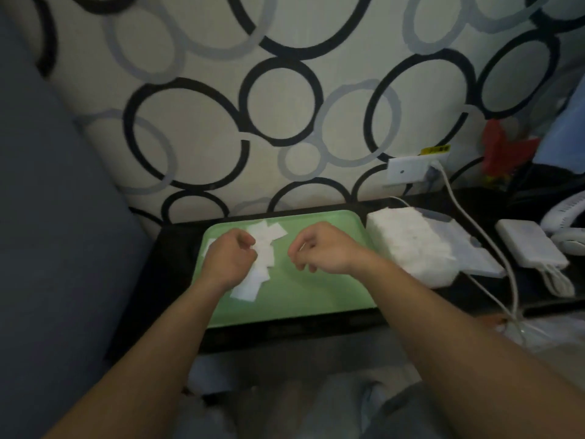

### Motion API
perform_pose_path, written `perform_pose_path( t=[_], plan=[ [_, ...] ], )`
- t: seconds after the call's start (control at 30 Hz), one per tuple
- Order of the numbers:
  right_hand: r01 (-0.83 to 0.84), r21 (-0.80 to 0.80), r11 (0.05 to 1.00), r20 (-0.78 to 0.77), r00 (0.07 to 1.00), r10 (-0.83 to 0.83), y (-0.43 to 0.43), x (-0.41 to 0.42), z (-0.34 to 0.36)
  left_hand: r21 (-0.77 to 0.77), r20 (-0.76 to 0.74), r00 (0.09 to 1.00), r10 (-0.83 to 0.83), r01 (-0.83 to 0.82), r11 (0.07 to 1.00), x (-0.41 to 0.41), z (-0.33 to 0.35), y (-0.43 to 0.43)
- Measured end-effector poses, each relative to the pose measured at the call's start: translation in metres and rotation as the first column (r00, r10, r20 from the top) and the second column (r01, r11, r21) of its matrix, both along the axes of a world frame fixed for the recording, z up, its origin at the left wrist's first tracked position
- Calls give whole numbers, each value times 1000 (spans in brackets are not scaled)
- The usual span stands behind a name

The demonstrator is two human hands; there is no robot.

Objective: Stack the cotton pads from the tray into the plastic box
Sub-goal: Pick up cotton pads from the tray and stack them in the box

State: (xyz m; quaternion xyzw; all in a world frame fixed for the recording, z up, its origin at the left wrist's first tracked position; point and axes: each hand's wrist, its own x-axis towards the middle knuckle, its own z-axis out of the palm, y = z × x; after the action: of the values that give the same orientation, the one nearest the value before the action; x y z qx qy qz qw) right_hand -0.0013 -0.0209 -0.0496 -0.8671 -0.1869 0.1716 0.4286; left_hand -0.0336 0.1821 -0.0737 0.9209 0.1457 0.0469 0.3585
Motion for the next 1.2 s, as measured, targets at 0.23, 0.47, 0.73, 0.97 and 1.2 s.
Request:
perform_pose_path(
  t=[0.23,0.47,0.73,0.97,1.2],
  plan=[
    [-23,-128,992,26,999,26,60,-12,-37,60,-173,985,-20,31,998,-34,-17,54],
    [115,-215,970,145,986,-85,83,4,-44,117,-176,984,-30,51,992,-23,-34,62],
    [77,-184,980,40,997,-70,95,17,-54,62,-272,956,-113,134,989,-12,-34,65],
    [100,38,994,-87,992,-97,91,21,-51,-104,-267,954,-132,108,989,-10,-26,63],
    [62,217,974,-188,982,-21,78,15,-39,-541,-159,981,-107,5,841,-12,-21,66]
  ],
)
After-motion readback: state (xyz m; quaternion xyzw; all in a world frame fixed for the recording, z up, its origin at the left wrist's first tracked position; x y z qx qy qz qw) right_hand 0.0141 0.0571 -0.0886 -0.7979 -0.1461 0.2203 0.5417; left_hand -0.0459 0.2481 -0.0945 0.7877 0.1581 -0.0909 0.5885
